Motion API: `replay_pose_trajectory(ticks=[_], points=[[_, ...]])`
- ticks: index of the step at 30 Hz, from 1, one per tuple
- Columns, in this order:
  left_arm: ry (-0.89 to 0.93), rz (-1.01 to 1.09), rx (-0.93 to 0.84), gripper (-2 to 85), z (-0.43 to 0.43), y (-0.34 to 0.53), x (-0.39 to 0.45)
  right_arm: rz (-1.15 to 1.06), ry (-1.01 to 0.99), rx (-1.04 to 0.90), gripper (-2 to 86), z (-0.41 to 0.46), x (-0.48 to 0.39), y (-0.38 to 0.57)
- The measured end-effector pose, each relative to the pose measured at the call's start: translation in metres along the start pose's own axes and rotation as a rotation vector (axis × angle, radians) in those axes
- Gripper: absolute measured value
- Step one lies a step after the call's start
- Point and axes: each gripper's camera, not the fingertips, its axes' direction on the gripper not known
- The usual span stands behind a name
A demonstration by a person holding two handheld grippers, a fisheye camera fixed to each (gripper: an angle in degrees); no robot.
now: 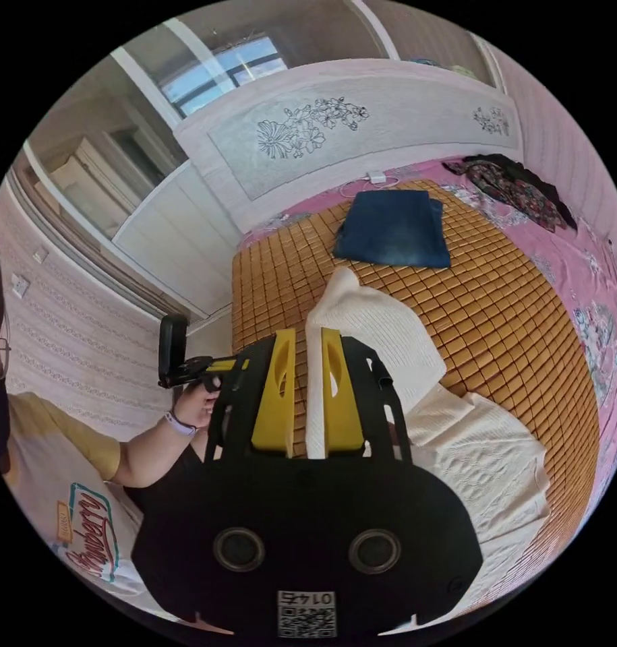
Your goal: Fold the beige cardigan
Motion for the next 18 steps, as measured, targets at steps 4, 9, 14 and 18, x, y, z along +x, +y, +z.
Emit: replay_pose_trajectory(ticks=[4, 9, 14, 18], points=[[-0.179, -0.06, 0.086, 3.2, -0.042, -0.011, -0.038, 0.009, 0.033, -0.161, 8.2, 0.055, 0.004, -0.003], [-0.269, -0.116, 0.09, 6.4, -0.031, -0.033, -0.054, 0.05, 0.103, -0.303, 8.1, 0.099, 0.015, 0.007], [-0.41, 0.021, -0.025, 9.6, 0.009, -0.064, -0.028, 0.024, 0.179, -0.374, 8.1, 0.125, 0.009, 0.009], [-0.604, 0.11, -0.045, 9.5, 0.028, -0.08, -0.011, -0.007, 0.261, -0.407, 8.0, 0.15, -0.004, 0.012]])
